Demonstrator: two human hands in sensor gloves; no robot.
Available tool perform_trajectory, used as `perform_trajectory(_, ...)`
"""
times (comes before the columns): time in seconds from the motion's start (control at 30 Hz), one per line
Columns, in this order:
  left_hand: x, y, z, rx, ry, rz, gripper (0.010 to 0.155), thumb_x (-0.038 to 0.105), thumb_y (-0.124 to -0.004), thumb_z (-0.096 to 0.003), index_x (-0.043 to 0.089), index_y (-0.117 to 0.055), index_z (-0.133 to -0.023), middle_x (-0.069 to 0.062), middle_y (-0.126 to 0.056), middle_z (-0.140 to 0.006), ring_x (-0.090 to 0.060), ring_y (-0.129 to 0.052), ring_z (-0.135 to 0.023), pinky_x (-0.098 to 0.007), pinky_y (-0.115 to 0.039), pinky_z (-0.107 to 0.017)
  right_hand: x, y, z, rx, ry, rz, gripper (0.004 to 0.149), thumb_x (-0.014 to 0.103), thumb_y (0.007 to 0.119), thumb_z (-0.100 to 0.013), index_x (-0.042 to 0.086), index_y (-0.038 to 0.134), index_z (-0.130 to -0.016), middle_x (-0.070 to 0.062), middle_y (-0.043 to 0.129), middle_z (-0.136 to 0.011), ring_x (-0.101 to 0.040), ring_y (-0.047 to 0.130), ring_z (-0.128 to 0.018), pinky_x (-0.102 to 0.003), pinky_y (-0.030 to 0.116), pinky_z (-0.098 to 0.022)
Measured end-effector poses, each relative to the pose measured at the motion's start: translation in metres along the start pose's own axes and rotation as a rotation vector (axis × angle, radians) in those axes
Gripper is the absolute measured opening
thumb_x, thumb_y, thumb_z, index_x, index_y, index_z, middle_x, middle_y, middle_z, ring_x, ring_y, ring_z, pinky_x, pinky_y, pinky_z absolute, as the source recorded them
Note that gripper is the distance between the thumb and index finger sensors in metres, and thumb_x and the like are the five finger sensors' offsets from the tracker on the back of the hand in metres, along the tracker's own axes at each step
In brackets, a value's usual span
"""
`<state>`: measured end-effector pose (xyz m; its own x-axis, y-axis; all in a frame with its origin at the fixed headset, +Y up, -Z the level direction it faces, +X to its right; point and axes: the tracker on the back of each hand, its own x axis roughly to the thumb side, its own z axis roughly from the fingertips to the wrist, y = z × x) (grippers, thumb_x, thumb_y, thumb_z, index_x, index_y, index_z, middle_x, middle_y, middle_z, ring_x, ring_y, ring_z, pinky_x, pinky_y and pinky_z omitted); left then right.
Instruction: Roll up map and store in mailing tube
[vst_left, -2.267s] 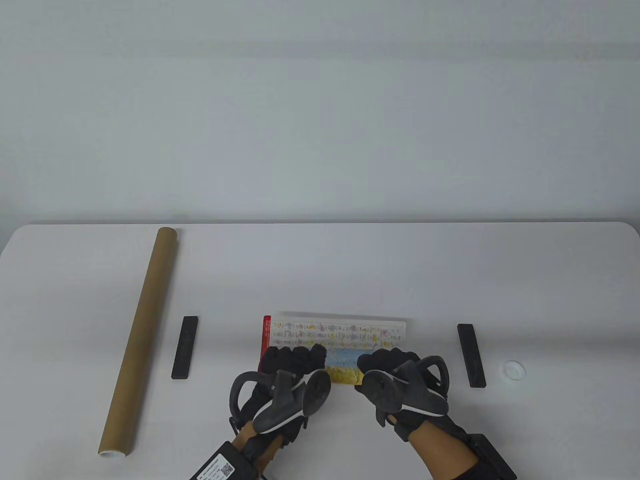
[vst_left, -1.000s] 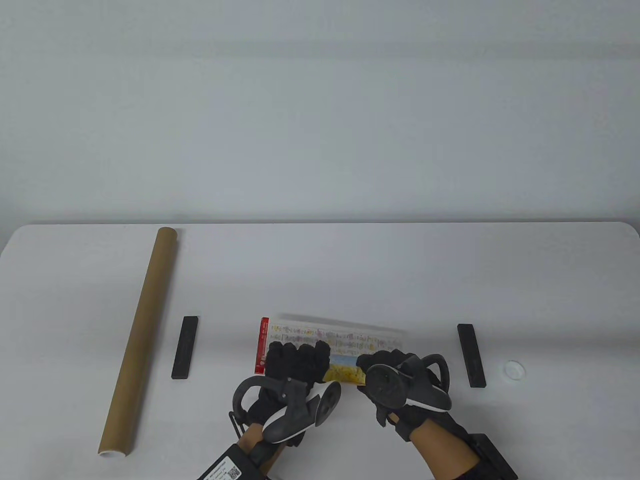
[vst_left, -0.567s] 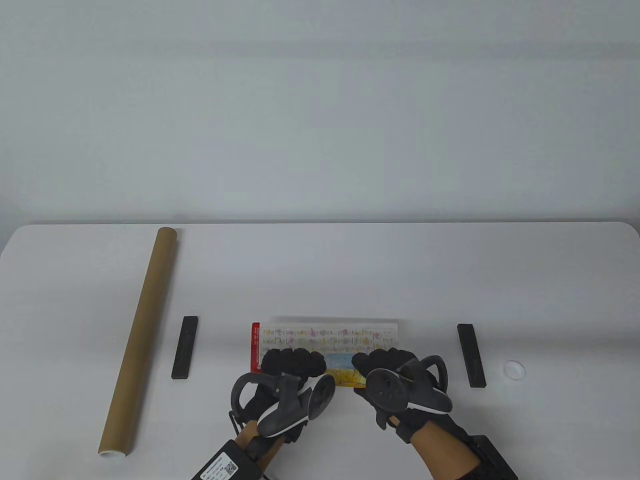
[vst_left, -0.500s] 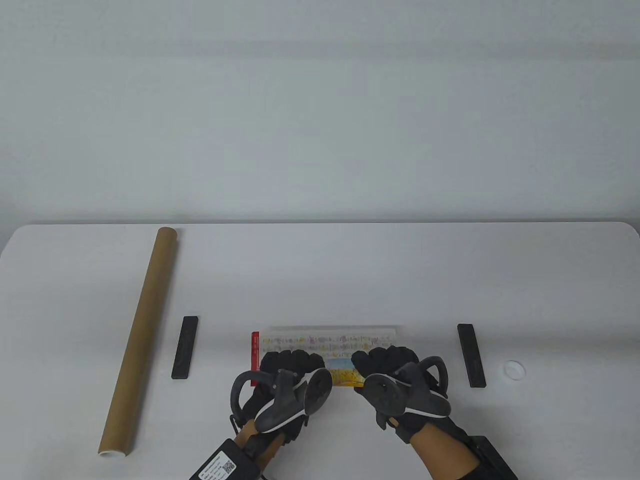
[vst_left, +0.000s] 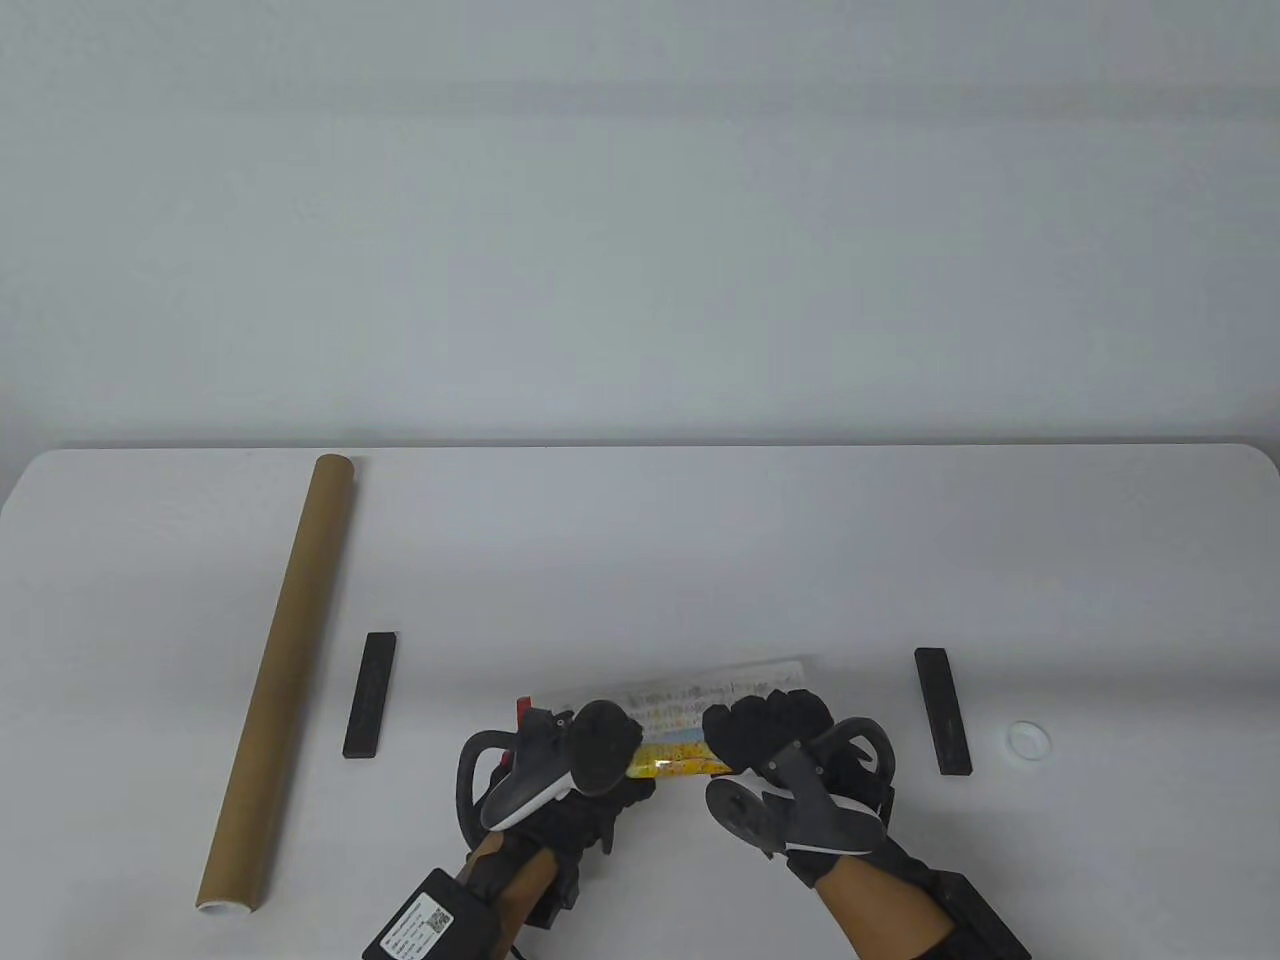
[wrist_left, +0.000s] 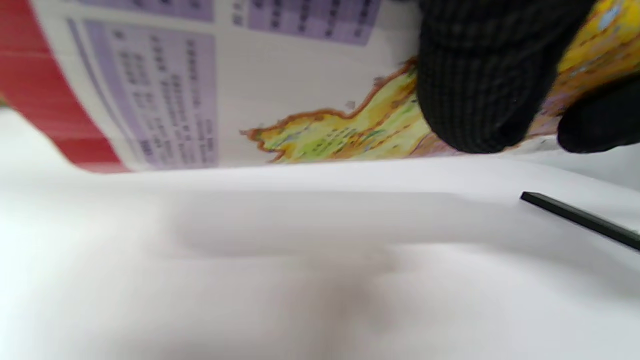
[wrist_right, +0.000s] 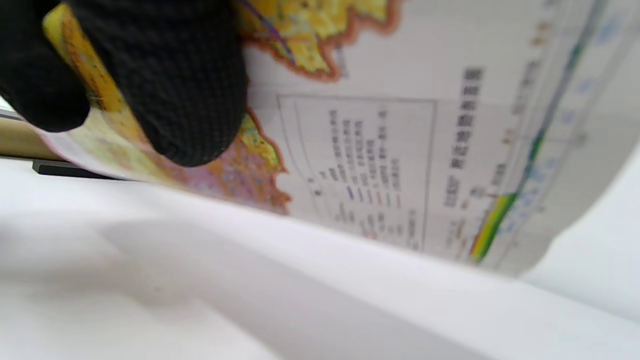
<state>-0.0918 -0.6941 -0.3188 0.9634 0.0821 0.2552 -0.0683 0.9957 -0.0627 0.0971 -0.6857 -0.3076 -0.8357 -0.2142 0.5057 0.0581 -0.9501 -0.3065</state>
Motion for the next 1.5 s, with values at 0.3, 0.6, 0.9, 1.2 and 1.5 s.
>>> perform_trajectory(0.3, 0.003, 0.008, 0.011, 0.255, -0.019, -0.200, 0.065, 0.060, -0.094, -0.0344, 0.045, -0.072, -0.094, 0.010, -0.086, -0.088, -0.018, -0.093, -0.083, -0.043, -0.067, -0.075, -0.024, 0.010, -0.001, 0.083, 0.084, -0.246, 0.052, 0.039, 0.096, -0.045, 0.010, 0.089, -0.087, -0.007, 0.093, -0.064, -0.030, 0.098, -0.047, -0.058, 0.078, -0.048)
perform_trajectory(0.6, 0.007, 0.010, 0.013, 0.288, -0.043, -0.270, 0.058, 0.064, -0.095, -0.0300, 0.044, -0.082, -0.083, 0.012, -0.093, -0.068, -0.012, -0.100, -0.061, -0.039, -0.075, -0.069, -0.029, 0.019, -0.001, 0.157, 0.055, -0.393, 0.054, 0.040, 0.096, -0.045, 0.009, 0.088, -0.088, -0.008, 0.093, -0.065, -0.032, 0.098, -0.050, -0.058, 0.077, -0.050)
perform_trajectory(0.9, -0.008, 0.006, 0.001, 0.034, 0.023, -0.064, 0.050, 0.064, -0.095, -0.0309, 0.044, -0.088, -0.076, 0.011, -0.096, -0.062, -0.013, -0.102, -0.054, -0.038, -0.078, -0.066, -0.014, 0.007, 0.003, 0.016, 0.015, -0.123, 0.061, 0.042, 0.096, -0.044, 0.010, 0.083, -0.095, -0.010, 0.090, -0.075, -0.036, 0.095, -0.062, -0.062, 0.070, -0.057)
perform_trajectory(1.2, -0.022, -0.005, -0.007, -0.166, 0.044, 0.127, 0.051, 0.062, -0.096, -0.0326, 0.042, -0.087, -0.079, 0.010, -0.094, -0.067, -0.015, -0.100, -0.062, -0.040, -0.074, -0.070, -0.003, 0.001, 0.001, -0.002, -0.013, 0.035, 0.057, 0.043, 0.097, -0.043, 0.012, 0.086, -0.090, -0.006, 0.092, -0.069, -0.031, 0.097, -0.054, -0.058, 0.075, -0.054)
perform_trajectory(1.5, 0.008, 0.006, 0.009, 0.139, -0.011, -0.181, 0.067, 0.058, -0.094, -0.0357, 0.045, -0.069, -0.097, 0.011, -0.086, -0.088, -0.017, -0.094, -0.082, -0.044, -0.069, -0.074, -0.018, 0.009, -0.002, 0.108, 0.056, -0.224, 0.053, 0.041, 0.097, -0.043, 0.009, 0.089, -0.085, -0.007, 0.094, -0.062, -0.030, 0.099, -0.045, -0.057, 0.079, -0.047)
